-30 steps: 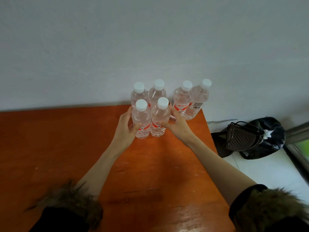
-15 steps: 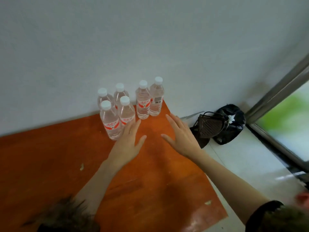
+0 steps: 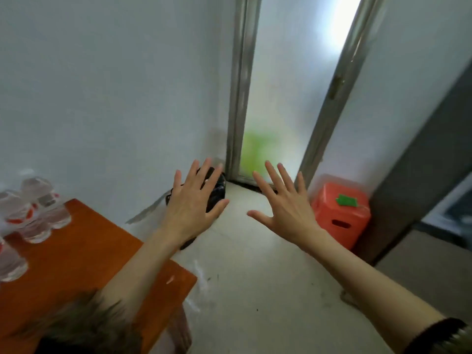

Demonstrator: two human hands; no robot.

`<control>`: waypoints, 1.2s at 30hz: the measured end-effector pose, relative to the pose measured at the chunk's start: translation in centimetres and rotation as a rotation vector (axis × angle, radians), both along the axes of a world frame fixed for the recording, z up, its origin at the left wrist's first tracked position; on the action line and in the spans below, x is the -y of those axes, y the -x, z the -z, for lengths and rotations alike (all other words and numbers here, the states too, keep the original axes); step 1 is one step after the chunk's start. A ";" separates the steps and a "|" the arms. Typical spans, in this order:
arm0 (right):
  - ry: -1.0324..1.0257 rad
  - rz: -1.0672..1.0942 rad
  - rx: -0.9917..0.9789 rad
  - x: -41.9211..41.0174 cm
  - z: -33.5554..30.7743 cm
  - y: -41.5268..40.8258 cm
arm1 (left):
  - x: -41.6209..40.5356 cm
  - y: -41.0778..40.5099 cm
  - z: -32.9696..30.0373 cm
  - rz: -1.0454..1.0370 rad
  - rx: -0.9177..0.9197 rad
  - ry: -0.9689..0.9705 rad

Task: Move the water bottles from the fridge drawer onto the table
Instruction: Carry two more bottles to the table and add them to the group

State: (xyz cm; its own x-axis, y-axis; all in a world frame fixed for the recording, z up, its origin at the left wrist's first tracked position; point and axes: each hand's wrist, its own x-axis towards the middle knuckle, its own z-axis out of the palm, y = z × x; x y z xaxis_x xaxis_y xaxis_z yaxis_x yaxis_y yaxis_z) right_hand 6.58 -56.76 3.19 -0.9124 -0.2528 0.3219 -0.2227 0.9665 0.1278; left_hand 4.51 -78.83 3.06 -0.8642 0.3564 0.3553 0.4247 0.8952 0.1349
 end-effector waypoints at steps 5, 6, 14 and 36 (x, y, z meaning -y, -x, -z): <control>0.012 0.268 -0.024 -13.3 -1.4 -8.2 | -14.4 -3.0 -1.6 0.261 -0.046 0.012; 0.021 0.312 -0.022 -15.8 -1.5 -9.8 | -17.2 -3.6 -1.7 0.314 -0.051 0.019; 0.071 0.652 -0.021 -31.7 -1.1 -18.7 | -37.0 -6.6 -1.6 0.628 -0.063 0.052; 0.169 0.920 0.139 -70.4 2.4 -18.1 | -80.1 -3.0 3.4 0.853 0.180 0.122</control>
